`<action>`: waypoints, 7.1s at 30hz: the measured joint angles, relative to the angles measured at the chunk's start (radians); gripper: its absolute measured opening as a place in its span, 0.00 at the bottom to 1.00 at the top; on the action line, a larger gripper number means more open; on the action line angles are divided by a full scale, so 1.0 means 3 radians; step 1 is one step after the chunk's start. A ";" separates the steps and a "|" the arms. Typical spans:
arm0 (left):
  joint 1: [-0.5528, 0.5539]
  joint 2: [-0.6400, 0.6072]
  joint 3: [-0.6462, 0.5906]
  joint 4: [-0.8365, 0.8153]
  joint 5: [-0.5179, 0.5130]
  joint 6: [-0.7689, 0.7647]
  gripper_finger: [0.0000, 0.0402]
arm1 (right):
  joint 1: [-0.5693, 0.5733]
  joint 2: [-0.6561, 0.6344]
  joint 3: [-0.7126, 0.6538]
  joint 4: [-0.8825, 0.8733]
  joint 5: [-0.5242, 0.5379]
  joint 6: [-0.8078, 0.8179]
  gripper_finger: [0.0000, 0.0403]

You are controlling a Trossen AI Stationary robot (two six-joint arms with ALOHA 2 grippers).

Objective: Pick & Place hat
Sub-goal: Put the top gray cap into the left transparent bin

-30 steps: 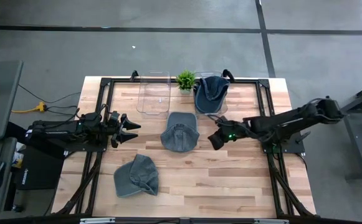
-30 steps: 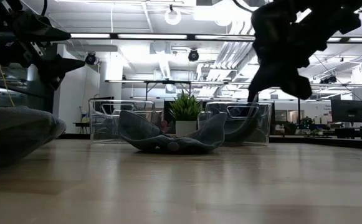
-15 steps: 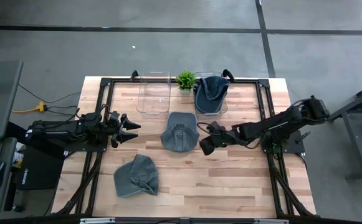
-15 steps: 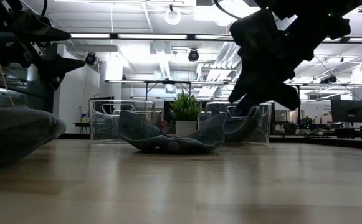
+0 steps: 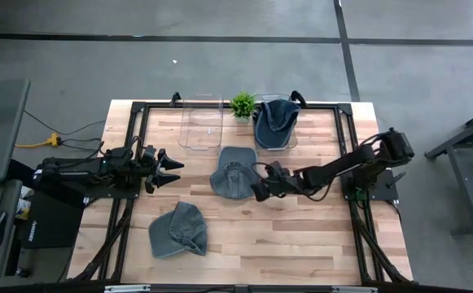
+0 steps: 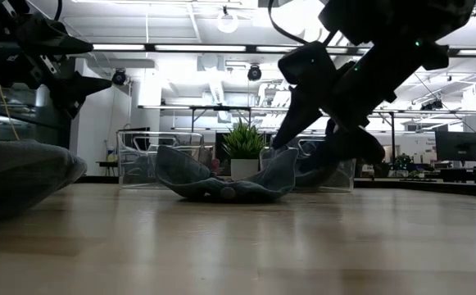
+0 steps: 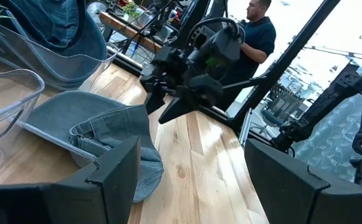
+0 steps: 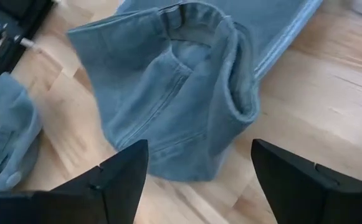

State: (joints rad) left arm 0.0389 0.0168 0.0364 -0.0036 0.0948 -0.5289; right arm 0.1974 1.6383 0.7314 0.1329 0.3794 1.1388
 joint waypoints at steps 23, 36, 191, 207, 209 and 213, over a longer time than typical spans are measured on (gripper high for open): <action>0.0001 0.0001 0.0000 0.0000 0.0001 -0.0001 0.66 | -0.0050 0.0128 0.0177 -0.0313 0.0115 0.0194 0.69; -0.0001 0.0001 -0.0001 0.0000 0.0000 -0.0001 0.66 | -0.0155 0.0647 0.0596 -0.0284 -0.0046 0.0074 0.69; 0.0001 0.0313 -0.0003 0.0225 -0.0528 0.0388 0.66 | -0.0635 0.0905 0.4180 -0.5012 -0.0701 -0.4838 0.00; 0.0001 0.2044 0.0484 0.1235 -0.0580 0.0806 0.66 | -0.0633 0.0905 0.4180 -0.4613 -0.0660 -0.4870 0.00; 0.0001 0.2269 0.0594 0.1226 -0.0497 0.0814 0.66 | -0.0634 0.0905 0.4180 -0.4613 -0.0630 -0.4870 0.00; 0.0001 0.2713 0.0821 0.1231 -0.0346 0.0797 0.66 | -0.0634 0.0905 0.4180 -0.4612 -0.0598 -0.4870 0.00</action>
State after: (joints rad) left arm 0.0391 0.8308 0.2828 0.3658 -0.0091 -0.2897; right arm 0.0073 1.9099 1.9854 -1.2508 0.1999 -0.3222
